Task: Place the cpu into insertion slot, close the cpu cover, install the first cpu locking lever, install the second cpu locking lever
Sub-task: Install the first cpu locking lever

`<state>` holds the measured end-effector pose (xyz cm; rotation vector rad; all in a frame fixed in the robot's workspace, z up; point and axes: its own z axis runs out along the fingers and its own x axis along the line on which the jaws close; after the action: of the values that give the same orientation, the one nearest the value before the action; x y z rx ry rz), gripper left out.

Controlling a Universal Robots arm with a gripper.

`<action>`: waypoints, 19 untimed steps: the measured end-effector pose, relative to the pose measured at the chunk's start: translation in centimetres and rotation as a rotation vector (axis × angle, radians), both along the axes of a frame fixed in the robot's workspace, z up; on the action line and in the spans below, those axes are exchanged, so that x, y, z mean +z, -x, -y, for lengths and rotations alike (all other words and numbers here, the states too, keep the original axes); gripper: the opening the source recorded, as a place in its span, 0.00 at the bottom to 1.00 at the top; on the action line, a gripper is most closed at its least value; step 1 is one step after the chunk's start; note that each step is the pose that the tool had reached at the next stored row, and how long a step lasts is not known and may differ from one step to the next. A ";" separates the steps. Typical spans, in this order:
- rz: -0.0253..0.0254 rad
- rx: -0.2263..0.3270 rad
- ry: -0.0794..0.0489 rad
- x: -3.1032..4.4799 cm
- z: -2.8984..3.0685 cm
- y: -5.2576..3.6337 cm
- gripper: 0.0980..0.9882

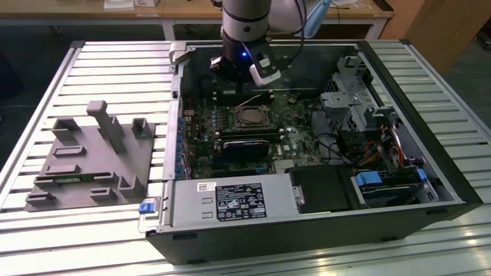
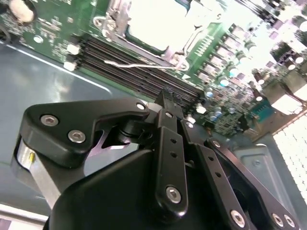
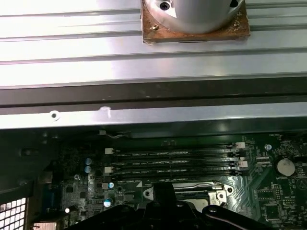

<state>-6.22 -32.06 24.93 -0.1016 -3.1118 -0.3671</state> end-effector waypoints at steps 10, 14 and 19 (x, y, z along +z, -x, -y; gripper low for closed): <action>0.0041 -0.004 0.002 -0.11 0.00 -0.24 0.01; 0.0210 -0.007 0.002 -0.32 0.01 -0.24 0.01; 0.0400 -0.008 0.003 -0.47 0.01 -0.25 0.01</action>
<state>-5.97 -32.06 24.46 -0.1074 -3.1523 -0.3693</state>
